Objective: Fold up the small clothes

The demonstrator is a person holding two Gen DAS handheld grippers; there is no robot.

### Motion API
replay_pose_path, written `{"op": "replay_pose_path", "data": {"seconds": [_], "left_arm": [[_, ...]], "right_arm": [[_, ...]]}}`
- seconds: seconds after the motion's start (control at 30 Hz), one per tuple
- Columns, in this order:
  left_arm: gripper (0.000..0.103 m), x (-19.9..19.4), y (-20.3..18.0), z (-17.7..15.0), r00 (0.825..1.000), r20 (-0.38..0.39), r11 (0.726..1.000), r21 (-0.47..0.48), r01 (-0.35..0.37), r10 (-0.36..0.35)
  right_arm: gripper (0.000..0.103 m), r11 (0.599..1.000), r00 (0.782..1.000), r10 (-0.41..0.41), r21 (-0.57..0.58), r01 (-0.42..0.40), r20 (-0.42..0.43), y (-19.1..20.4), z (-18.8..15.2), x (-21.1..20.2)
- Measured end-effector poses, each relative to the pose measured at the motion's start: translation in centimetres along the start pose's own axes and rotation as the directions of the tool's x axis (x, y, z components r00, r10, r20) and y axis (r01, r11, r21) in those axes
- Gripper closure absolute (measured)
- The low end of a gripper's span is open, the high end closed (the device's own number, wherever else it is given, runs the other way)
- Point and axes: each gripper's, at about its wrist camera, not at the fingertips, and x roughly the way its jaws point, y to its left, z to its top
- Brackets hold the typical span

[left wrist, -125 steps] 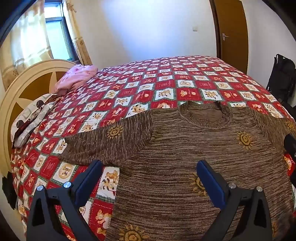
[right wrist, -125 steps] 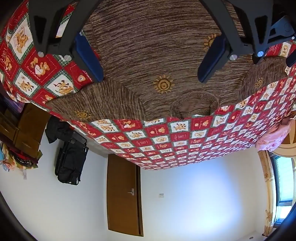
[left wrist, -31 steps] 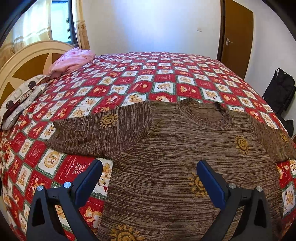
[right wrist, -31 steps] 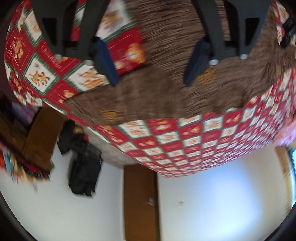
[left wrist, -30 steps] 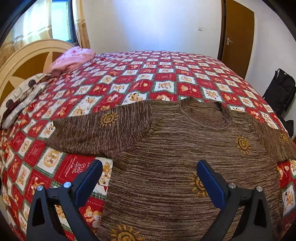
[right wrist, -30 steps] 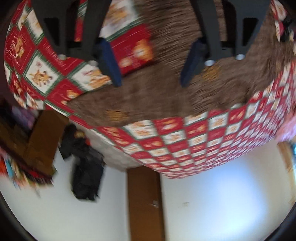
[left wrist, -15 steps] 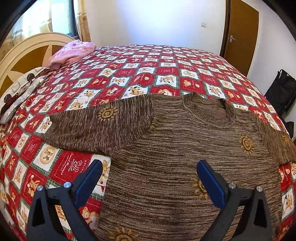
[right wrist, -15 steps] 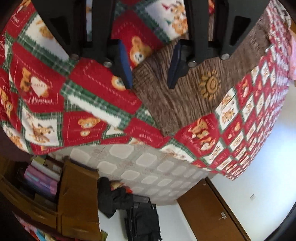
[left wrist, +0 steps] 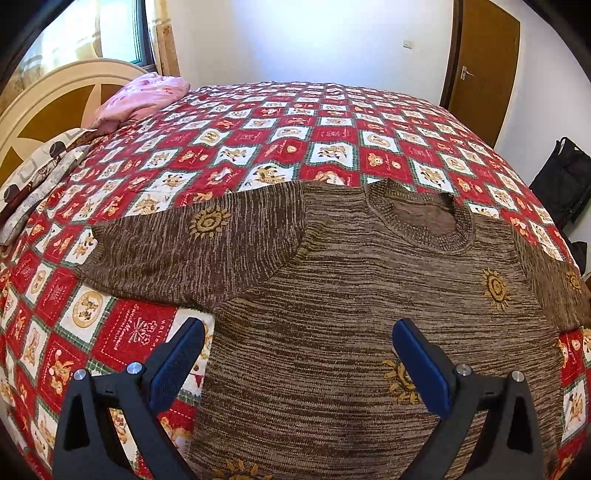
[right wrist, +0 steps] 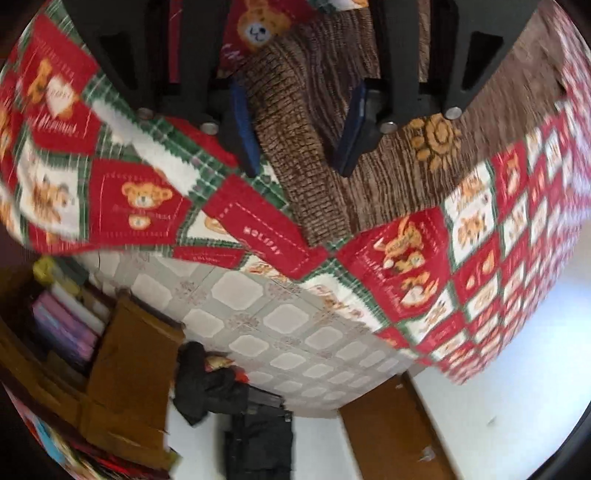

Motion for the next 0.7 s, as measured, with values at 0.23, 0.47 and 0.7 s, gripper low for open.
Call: {"op": "replay_pose_path", "data": {"seconds": [0.23, 0.47, 0.7], "left_arm": [[0.001, -0.6, 0.2, 0.1, 1.000, 0.012, 1.000, 0.000, 0.012, -0.012], [0.001, -1.4, 1.4, 0.4, 0.999, 0.038, 1.000, -0.025, 0.003, -0.002], [0.001, -2.2, 4.1, 0.7, 0.998, 0.063, 0.996, -0.083, -0.017, 0.023]], "right_arm": [[0.093, 0.998, 0.997, 0.057, 0.006, -0.058, 0.054, 0.9, -0.1, -2.5], [0.093, 0.976, 0.975, 0.129, -0.195, -0.092, 0.183, 10.5, -1.2, -9.6], [0.094, 0.870, 0.935, 0.326, -0.431, -0.240, 0.137, 23.4, -7.8, -13.9]]}}
